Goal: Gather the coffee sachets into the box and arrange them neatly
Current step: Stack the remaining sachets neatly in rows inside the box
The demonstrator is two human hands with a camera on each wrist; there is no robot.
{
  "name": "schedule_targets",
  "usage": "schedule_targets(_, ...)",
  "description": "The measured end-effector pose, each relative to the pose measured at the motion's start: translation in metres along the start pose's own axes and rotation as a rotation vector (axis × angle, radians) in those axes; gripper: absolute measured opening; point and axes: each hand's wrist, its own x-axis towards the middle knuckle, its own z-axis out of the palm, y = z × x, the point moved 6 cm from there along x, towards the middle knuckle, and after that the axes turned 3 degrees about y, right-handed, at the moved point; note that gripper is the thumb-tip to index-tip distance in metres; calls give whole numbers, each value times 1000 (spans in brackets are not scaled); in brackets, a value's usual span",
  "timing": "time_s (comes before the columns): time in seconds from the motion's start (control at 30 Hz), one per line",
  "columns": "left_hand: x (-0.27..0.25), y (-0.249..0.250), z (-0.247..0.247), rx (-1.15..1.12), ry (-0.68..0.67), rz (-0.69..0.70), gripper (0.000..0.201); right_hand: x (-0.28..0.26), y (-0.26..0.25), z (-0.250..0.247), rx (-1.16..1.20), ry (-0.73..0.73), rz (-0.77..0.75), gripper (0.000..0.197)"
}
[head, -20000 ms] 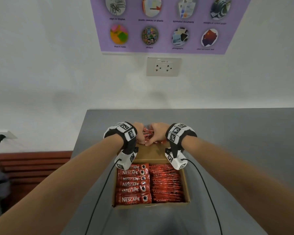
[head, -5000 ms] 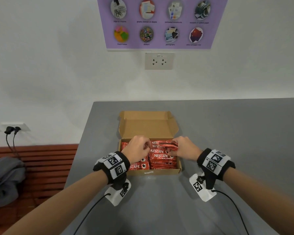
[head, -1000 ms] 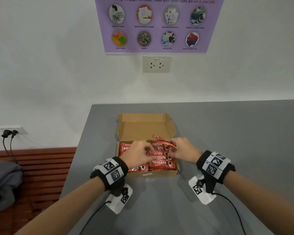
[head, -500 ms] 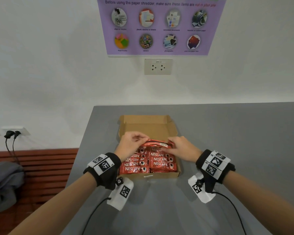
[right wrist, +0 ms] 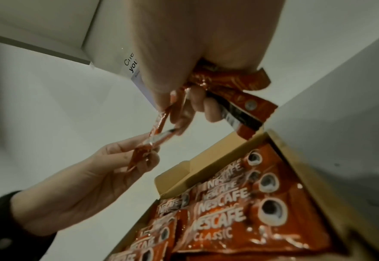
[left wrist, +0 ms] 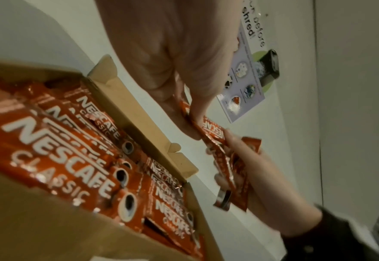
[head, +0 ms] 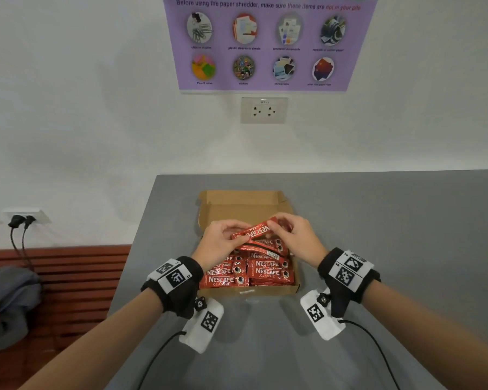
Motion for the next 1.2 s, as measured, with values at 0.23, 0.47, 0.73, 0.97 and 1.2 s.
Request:
schedule_targets(0.23, 9, -12, -12, 55, 85, -39, 34, 10, -13, -33, -135, 160, -102, 12)
schedule_targets(0.47, 8, 19, 19, 33, -98, -21, 25, 14, -31, -4, -410, -150, -176, 17)
schedule_targets(0.73, 15, 17, 6, -117, 155, 33, 7, 1, -31, -6, -205, 14, -147, 30)
schedule_targets(0.97, 14, 14, 15, -275, 40, -20, 17, -7, -13, 7, -99, -19, -67, 7)
schedule_targets(1.2, 13, -1, 6, 33, -38, -98, 8, -11, 5, 6, -385, -442, 25, 14)
